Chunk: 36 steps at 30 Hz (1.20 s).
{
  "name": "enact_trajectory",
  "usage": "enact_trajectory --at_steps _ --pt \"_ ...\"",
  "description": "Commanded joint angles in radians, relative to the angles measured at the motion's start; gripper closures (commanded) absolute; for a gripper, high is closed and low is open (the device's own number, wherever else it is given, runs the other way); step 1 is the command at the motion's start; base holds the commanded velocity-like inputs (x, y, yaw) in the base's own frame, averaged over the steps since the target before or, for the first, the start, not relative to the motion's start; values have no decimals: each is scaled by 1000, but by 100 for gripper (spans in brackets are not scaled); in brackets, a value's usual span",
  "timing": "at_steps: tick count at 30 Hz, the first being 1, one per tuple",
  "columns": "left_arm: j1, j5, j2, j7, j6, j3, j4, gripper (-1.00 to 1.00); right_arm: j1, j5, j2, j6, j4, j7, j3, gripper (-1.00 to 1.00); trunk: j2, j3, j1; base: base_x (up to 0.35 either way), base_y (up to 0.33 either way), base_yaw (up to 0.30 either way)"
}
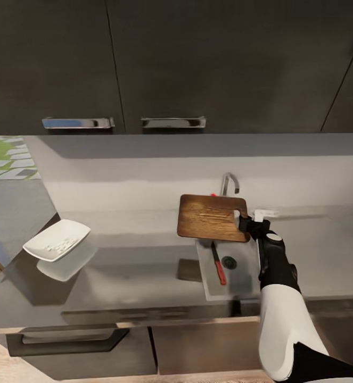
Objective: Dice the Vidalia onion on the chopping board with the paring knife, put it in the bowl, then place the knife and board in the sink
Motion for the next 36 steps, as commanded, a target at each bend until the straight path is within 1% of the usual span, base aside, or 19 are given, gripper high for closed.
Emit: enact_trajectory --at_steps 1,10,14,15,17,20,21,22,23,25,27,31,36 --pt "0 7 1 8 2 -6 -3 -100 -2 8 2 3 -1 10 -5 100 -2 -1 1 -28 -33 -193" --pt "1 7 1 8 2 -6 -4 -100 -2 7 2 3 4 9 -5 100 -2 10 1 -5 -6 -192" --pt "0 7 2 8 2 -6 -4 -100 -2 7 2 2 13 6 -5 100 -2 11 1 0 0 -43" --pt "0 7 2 8 2 -6 -4 -100 -2 8 2 1 18 -4 -5 100 -2 11 1 0 0 -11" --pt "0 7 2 8 2 -6 -4 -100 -2 8 2 1 22 -47 -5 100 -2 11 1 0 0 -6" --pt "0 7 2 8 2 -6 -4 -100 -2 4 2 1 27 -168 -5 100 -2 11 1 0 0 -2" --pt "0 7 2 8 2 -6 -4 -100 -2 -4 2 1 29 -208 -5 100 -2 11 1 0 0 0" --pt "0 7 2 8 2 -6 -4 -100 -2 -34 2 1 31 -254 -5 100 -2 11 1 0 0 0" --pt "1 7 2 7 2 -6 -4 -100 -2 -63 2 1 32 -277 -5 100 -2 11 1 0 0 0" --pt "1 7 2 7 2 -6 -4 -100 -2 -116 2 1 33 -308 -4 100 -2 11 1 0 0 0" --pt "0 7 2 6 2 -6 -4 -100 -2 -142 2 1 35 -328 -4 100 -2 11 1 0 0 0" --pt "0 7 2 6 2 -6 -3 -100 -2 -159 2 1 45 -372 -2 100 -2 11 1 0 0 0" --pt "0 7 2 6 2 -6 -4 -100 -2 -163 2 1 48 -464 -2 100 -2 11 1 0 0 0"
